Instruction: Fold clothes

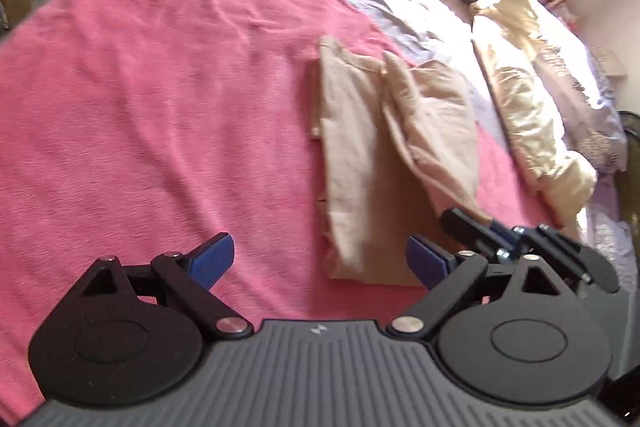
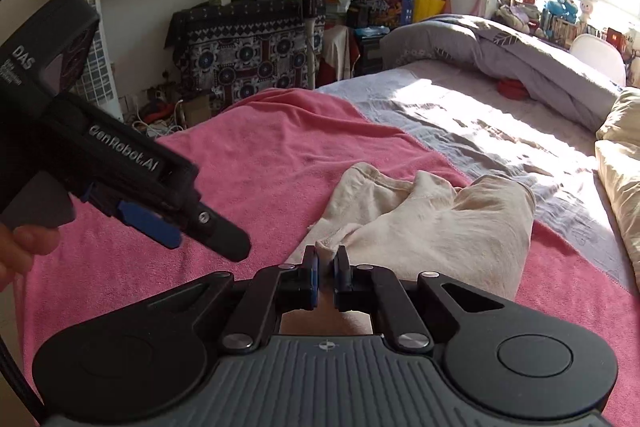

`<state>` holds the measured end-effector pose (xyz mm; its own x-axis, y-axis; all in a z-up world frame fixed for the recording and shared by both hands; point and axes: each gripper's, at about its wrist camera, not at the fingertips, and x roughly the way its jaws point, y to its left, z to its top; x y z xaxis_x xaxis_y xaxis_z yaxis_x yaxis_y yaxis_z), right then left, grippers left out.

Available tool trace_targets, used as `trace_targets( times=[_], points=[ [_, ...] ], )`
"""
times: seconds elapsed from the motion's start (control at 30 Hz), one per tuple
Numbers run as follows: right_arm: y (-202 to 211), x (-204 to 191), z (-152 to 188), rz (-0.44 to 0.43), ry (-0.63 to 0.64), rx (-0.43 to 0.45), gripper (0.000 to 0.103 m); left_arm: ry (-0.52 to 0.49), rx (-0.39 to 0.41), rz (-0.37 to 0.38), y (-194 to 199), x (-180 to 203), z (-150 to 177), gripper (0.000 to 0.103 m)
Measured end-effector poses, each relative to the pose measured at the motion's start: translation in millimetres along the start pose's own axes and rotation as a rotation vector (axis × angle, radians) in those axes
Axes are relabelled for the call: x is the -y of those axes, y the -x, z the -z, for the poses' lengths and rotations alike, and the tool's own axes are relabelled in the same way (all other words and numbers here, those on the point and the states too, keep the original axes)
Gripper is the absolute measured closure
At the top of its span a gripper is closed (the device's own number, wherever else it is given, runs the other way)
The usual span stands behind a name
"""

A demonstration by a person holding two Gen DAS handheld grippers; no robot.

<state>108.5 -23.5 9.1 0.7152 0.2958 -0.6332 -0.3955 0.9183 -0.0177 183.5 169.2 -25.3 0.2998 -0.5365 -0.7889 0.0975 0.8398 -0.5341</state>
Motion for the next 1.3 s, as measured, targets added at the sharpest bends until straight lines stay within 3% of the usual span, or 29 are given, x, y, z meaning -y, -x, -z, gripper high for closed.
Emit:
trace_targets(
  times=[0.07,0.13,0.5,0.6,0.63,0.67,0.73,0.83,0.87,0.97,1.0,1.2,1.3],
  points=[
    [3.8,1.6,3.3,-0.002,0.046,-0.010,0.094,0.032,-0.047,0.091,-26.4,3.3,-21.2,0.009],
    [5.9,2.9,5.9,-0.006,0.060,-0.019,0.094,0.032,-0.083,0.130,-52.3,7.0,-41.4,0.009],
    [0.8,9.0,15.2,-0.010,-0.018,-0.051,0.094,-0.001,-0.165,0.098,-162.8,52.4,-104.1,0.009],
    [-1.9,15.4,18.1,-0.009,-0.063,-0.063,0.094,-0.028,-0.141,0.079,-166.0,60.5,-103.6,0.010],
    [-2.8,17.9,20.2,-0.010,-0.077,-0.070,0.094,-0.046,-0.129,0.071,-165.4,64.4,-103.5,0.016],
    [-4.3,19.3,21.4,-0.007,-0.087,-0.075,0.094,-0.069,-0.119,0.081,-162.1,68.8,-102.9,0.024],
    [-7.2,22.1,23.9,-0.003,-0.105,-0.085,0.094,-0.117,-0.101,0.112,-153.4,77.9,-101.3,0.028],
    [-9.2,26.4,27.7,0.001,-0.123,-0.094,0.093,-0.179,-0.060,0.176,-140.8,87.3,-99.0,0.027],
    [-10.4,27.7,28.9,0.002,-0.126,-0.097,0.093,-0.200,-0.049,0.166,-140.1,89.8,-99.0,0.026],
    [-13.0,31.8,30.8,0.004,-0.134,-0.110,0.093,-0.193,-0.074,-0.015,-151.9,81.7,-99.7,0.027],
    [-13.1,33.0,32.1,0.005,-0.137,-0.110,0.093,-0.180,-0.092,-0.041,-155.9,76.2,-100.0,0.028],
    [-15.4,33.8,35.8,-0.008,-0.141,-0.121,0.092,-0.103,-0.075,0.063,-157.2,72.3,-103.1,0.030],
    [-16.0,31.8,35.2,-0.012,-0.141,-0.122,0.092,-0.084,-0.061,0.100,-156.6,76.1,-105.9,0.046]
  ],
)
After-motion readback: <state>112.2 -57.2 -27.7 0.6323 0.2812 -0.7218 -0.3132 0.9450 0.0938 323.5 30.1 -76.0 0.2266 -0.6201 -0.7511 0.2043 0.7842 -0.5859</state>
